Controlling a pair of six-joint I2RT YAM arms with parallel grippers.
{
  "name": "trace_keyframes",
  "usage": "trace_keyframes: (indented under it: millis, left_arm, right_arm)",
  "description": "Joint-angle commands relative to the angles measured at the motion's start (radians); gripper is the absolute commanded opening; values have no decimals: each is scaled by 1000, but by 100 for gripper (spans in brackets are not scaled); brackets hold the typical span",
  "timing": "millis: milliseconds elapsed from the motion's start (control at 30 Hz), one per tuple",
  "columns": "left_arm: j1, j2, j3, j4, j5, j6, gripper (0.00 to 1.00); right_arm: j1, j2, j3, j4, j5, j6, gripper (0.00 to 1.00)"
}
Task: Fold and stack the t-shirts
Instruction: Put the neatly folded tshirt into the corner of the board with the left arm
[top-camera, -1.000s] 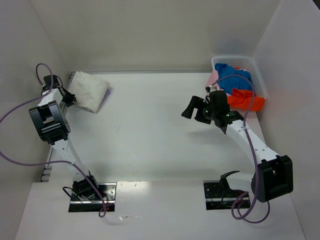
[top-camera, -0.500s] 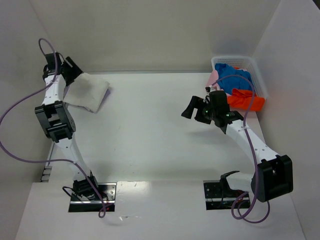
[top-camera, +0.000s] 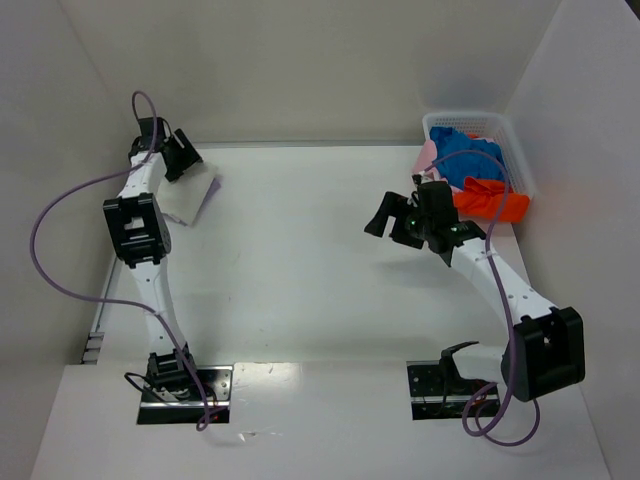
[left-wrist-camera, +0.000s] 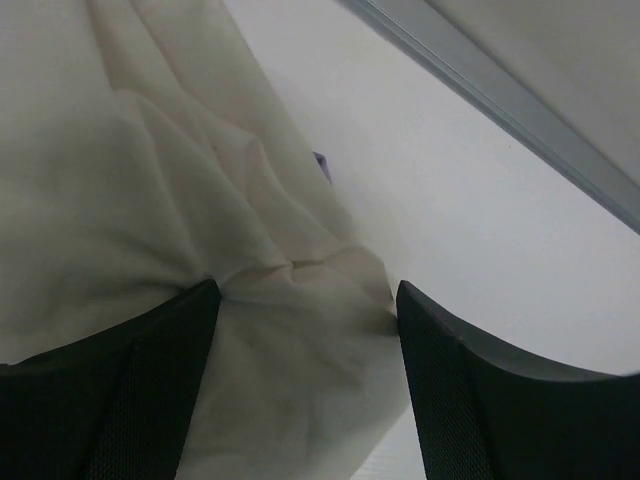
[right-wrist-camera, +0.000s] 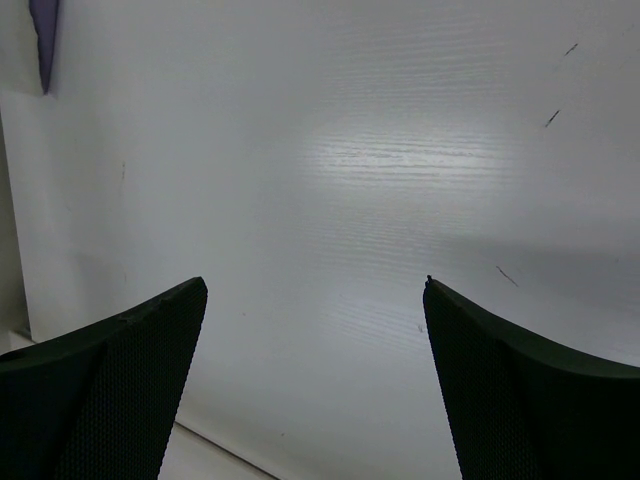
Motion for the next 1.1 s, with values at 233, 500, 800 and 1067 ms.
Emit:
trace_keyframes:
  millis: [233,500,800,1067]
  left_arm:
    - [33,118,228,-146,36,31,82]
    - [33,-75,152,-120,7,63,87]
    - [92,-376,-345,83,33,74,90]
    - [34,-344,-353,-15,-14,113,90]
  right_arm:
    - [-2,35,42,-10,5,13,94]
    - [-2,-63,42,-28,5,13,94]
    - [-2,-149,10,-59,-4,13,94]
    - [-2,-191,0,-83,-24,4,94]
